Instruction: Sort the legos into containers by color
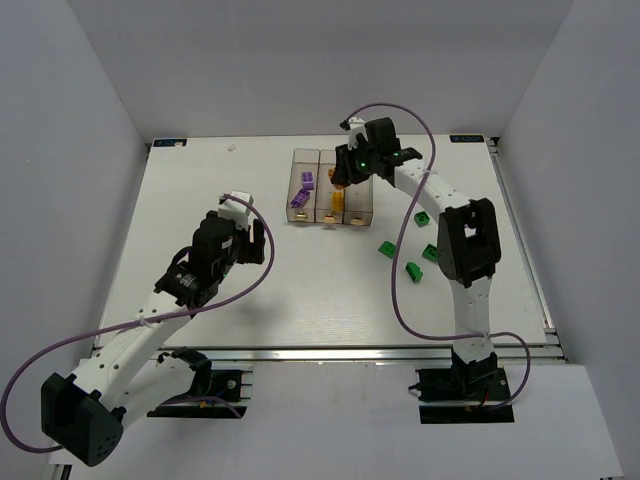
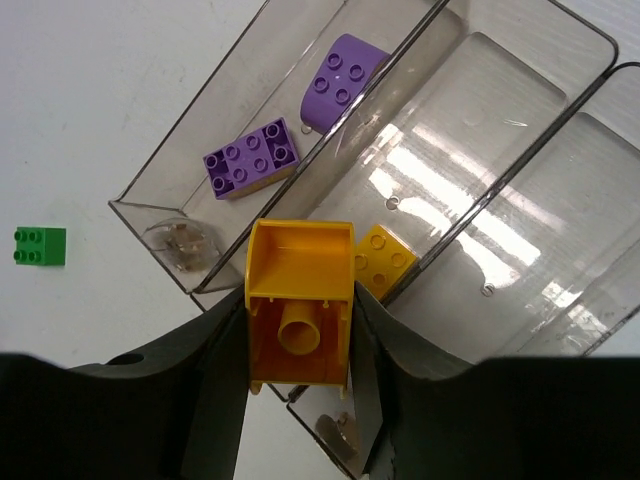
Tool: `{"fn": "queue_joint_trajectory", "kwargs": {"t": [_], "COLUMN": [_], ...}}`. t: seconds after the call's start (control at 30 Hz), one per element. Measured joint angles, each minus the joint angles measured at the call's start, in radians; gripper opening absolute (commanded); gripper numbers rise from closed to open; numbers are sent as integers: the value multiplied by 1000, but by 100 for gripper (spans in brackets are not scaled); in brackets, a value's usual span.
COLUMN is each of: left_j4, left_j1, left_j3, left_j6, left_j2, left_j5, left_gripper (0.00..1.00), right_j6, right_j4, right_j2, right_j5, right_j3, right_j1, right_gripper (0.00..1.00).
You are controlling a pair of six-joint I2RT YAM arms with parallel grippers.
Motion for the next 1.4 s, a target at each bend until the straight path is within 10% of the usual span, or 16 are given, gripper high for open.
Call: {"fn": "queue_joint_trajectory", "kwargs": {"t": [0.23,0.37,0.47,0.57,0.67,0.73,0.9,1.4], "left_j4": [0,0,3,8,6,-3,-42,-107], "left_j1": [0,0,0,0,0,0,8,90], "left_j3": [0,0,-3,-8,-7,-3,19,190], "left_j6": [0,2,2,-13,-17,-23,-50,-303], "left_j2": [1,1,3,24,88,149,289,594], "left_j5": [-6,-6,-6,-3,1,4,10,36], "left_gripper": [83,81,70,24,5,9,75,72], "right_j6": [23,23,20,13,11,5,-77,-222], "right_j4": [-18,-21,-16,-1,-3,24,64,-11], "right_j2": [57,62,55,-28,-205,-373,-809,-958], "right_j5": [-3,0,10,36,34,3,-131,-457], "right_j3": [62,69,58,-64,-256,-414,-709,-948], "right_j1": [17,25,27,22,-5,-45,-200,-378], "right_gripper": [77,74,63,34,12,19,80,83]}}
